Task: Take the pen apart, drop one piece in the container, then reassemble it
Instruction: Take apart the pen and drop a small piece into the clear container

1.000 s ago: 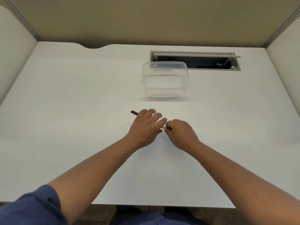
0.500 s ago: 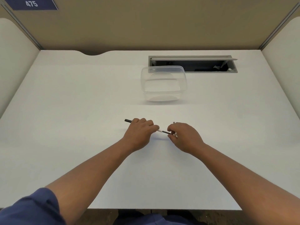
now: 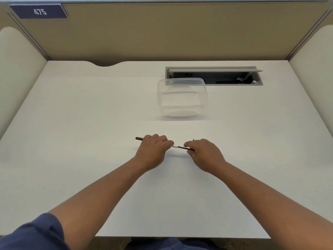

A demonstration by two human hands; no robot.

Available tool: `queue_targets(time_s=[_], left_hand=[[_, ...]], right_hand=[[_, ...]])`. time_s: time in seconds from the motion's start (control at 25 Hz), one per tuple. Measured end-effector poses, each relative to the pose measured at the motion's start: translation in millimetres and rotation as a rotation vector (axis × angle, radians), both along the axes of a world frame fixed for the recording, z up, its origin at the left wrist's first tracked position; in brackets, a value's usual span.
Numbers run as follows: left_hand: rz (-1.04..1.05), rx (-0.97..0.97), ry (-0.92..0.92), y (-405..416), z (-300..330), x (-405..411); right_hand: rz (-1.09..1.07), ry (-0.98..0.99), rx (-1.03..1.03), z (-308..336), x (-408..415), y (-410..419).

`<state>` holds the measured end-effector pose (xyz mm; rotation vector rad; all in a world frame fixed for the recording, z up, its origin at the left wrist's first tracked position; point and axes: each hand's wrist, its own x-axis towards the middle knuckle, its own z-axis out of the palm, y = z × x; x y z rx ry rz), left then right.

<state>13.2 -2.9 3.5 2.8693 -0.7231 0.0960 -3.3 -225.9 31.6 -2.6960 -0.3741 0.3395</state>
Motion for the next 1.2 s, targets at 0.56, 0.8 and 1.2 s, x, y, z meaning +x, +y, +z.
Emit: queue_targets(time_s=[0.56, 0.8, 1.2], left_hand=[[-0.020, -0.051, 0.095, 4.3, -12.6, 18.4], [-0.020, -0.101, 0.101, 2.1, -24.8, 39.4], [-0.069, -0.137, 0.092, -0.4, -48.3, 67.1]], right_hand=[[-0.030, -0.224, 0.071, 22.1, 78.2, -1.2], [0.037, -0.252, -0.049, 45.4, 159.9, 2.8], [0.024, 0.097, -0.178, 10.4, 253.4, 25.9]])
